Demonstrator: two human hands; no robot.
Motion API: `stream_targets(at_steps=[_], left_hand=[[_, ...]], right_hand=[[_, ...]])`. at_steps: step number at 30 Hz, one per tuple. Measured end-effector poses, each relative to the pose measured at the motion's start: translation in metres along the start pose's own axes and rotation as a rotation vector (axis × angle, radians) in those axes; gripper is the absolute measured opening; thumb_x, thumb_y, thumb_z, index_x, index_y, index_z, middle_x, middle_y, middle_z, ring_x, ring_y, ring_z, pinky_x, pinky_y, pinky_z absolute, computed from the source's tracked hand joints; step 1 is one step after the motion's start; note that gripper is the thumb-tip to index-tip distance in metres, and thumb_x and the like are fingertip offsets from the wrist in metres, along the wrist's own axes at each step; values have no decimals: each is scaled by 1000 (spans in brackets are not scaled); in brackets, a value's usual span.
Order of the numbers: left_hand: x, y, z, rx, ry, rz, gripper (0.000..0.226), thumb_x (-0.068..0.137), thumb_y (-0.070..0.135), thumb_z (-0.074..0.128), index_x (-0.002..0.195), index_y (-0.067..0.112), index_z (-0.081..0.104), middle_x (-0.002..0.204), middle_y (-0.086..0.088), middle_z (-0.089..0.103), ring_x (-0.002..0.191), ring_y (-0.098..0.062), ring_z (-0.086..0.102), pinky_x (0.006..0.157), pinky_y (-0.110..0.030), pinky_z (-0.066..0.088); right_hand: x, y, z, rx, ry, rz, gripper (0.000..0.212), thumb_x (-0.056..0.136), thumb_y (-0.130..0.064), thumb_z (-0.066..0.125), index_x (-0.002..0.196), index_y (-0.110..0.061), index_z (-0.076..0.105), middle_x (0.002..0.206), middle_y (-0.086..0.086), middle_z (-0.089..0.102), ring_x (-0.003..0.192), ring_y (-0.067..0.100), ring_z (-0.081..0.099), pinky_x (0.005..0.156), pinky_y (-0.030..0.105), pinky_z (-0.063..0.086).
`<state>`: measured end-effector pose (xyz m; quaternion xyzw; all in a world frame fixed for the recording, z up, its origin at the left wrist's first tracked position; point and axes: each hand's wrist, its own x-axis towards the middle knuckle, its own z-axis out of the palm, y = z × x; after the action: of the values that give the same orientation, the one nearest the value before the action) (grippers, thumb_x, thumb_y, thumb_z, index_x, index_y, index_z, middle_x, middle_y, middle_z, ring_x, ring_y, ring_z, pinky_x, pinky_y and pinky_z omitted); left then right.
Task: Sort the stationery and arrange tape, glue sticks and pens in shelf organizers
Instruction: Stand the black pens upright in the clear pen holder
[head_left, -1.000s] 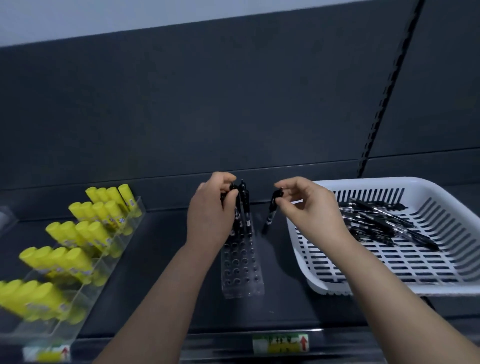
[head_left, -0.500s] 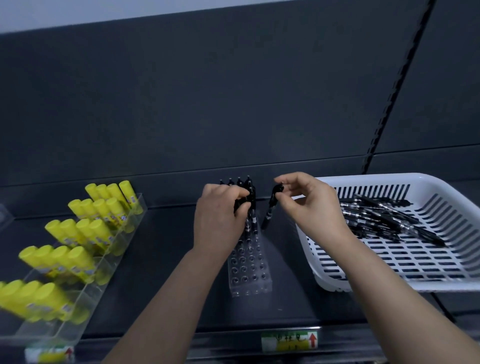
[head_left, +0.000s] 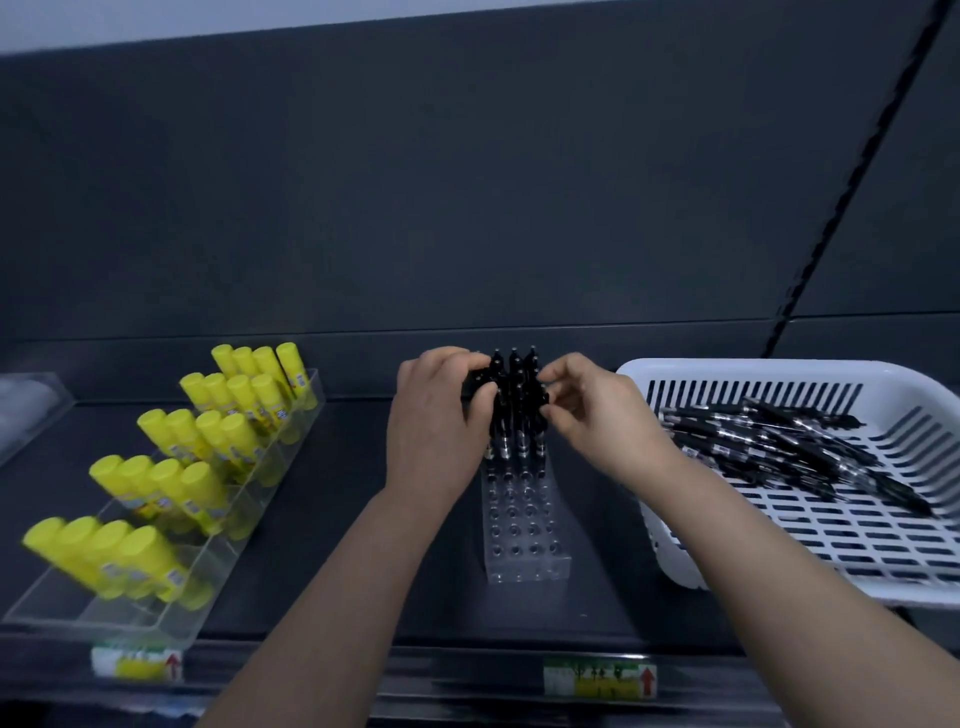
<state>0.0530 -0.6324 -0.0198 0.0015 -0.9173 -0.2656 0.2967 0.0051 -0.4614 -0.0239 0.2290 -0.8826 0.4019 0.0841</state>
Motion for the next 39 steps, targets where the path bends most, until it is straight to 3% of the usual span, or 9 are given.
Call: stream_targets(at_steps=[3, 9, 11, 16, 20, 24, 28, 33, 39], left_hand=[[-3, 0, -3, -3, 7, 7, 22, 89, 22, 61, 110, 20, 65, 116, 6, 58, 107, -13, 46, 86, -11, 28], [-2, 18, -2, -43, 27, 52, 19, 88, 15, 61, 104, 22, 67, 111, 11, 61, 106, -10, 47, 84, -9, 30], [1, 32, 3, -43, 34, 88, 19, 87, 12, 60, 101, 23, 68, 106, 13, 63, 104, -9, 48, 84, -9, 31], [-1, 75, 34, -107, 59, 269, 18, 83, 1, 63, 93, 12, 72, 94, 5, 69, 94, -20, 56, 77, -29, 48], [-7, 109, 69, -78, -145, 262, 20, 83, 7, 61, 101, 12, 68, 99, 3, 67, 97, -21, 52, 78, -39, 48], [-11, 139, 108, 0, -436, 263, 24, 91, 21, 55, 114, 21, 62, 112, 6, 63, 110, -16, 48, 89, -31, 42], [-12, 171, 145, 154, -752, 296, 28, 93, 24, 55, 121, 26, 59, 117, 4, 62, 115, -17, 47, 94, -37, 45], [-8, 206, 178, 175, -732, 359, 25, 93, 24, 58, 117, 26, 62, 113, 4, 63, 112, -18, 49, 89, -36, 46], [-10, 223, 199, 467, -792, 503, 21, 91, 14, 55, 108, 23, 60, 107, 1, 61, 105, -21, 51, 79, -34, 42]], right_hand=[[1, 0, 3, -17, 2, 1, 28, 81, -7, 67, 97, -25, 51, 76, -14, 61, 72, 7, 62, 77, 30, 51], [-8, 1, -12, -52, 12, 21, 38, 79, -16, 73, 110, -23, 53, 94, -12, 62, 80, 5, 63, 76, 21, 49], [-18, 9, -29, -161, 35, 22, 29, 80, -17, 69, 106, -26, 57, 96, -12, 64, 86, 7, 63, 77, 28, 50], [-53, 43, -86, -432, 62, 125, 16, 83, -18, 62, 94, -29, 67, 93, -8, 65, 86, 15, 63, 73, 35, 51], [-88, 76, -132, -480, 115, 234, 16, 83, -15, 64, 94, -26, 69, 94, -6, 67, 87, 17, 63, 72, 36, 53], [-119, 109, -167, -539, 165, 329, 16, 83, -16, 65, 94, -27, 69, 94, -7, 67, 87, 17, 64, 68, 35, 52], [-141, 137, -181, -545, 171, 415, 14, 85, -22, 63, 95, -30, 68, 94, -9, 66, 86, 15, 63, 62, 30, 49], [-148, 153, -178, -383, 248, 498, 13, 87, -22, 61, 91, -32, 67, 85, -13, 65, 77, 10, 60, 60, 28, 49], [-147, 158, -180, -331, 219, 542, 15, 87, -22, 58, 94, -33, 66, 87, -13, 68, 80, 11, 63, 66, 30, 54]])
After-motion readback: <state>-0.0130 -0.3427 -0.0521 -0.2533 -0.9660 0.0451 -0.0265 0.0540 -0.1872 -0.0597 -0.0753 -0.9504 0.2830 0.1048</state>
